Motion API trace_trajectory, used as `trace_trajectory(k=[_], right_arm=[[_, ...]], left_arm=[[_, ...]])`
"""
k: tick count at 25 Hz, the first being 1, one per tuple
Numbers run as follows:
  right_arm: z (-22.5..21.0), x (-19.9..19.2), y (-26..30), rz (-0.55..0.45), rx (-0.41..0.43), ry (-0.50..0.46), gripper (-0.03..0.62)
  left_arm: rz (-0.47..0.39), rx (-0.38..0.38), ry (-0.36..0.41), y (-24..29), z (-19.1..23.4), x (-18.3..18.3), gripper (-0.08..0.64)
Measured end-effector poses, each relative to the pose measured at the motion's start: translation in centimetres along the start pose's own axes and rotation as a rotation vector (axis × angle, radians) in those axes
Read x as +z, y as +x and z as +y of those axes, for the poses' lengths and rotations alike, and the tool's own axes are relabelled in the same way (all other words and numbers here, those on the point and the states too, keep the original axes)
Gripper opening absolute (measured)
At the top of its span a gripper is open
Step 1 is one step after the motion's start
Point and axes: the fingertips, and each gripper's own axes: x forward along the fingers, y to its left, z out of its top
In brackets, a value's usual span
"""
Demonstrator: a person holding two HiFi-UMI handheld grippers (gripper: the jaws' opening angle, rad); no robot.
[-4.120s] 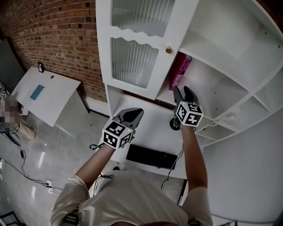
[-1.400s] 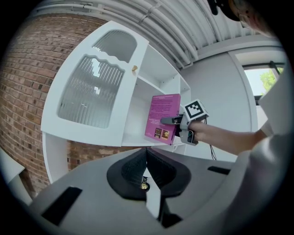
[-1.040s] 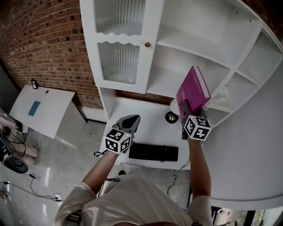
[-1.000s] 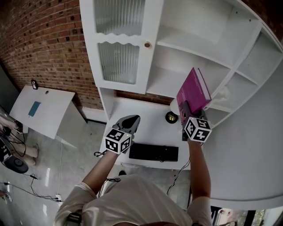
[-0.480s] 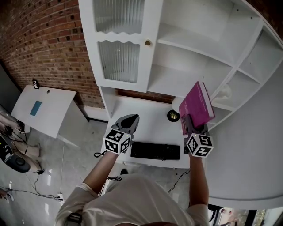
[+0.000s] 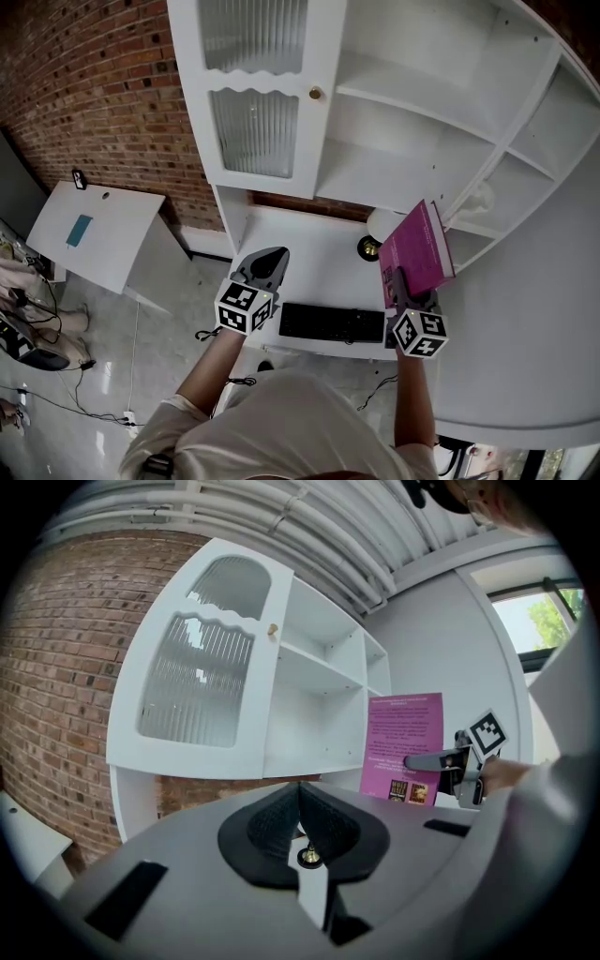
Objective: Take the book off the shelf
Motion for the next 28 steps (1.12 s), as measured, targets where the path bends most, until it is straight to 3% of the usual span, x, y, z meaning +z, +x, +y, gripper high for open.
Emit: trace_trajectory(k=[28], right_arm=[[1.1, -0.7, 0.4, -0.002, 0.01, 0.012, 0.143]], left_arm=[[-0.008, -0.001, -0.029, 0.1, 0.6, 0.1, -0.005]])
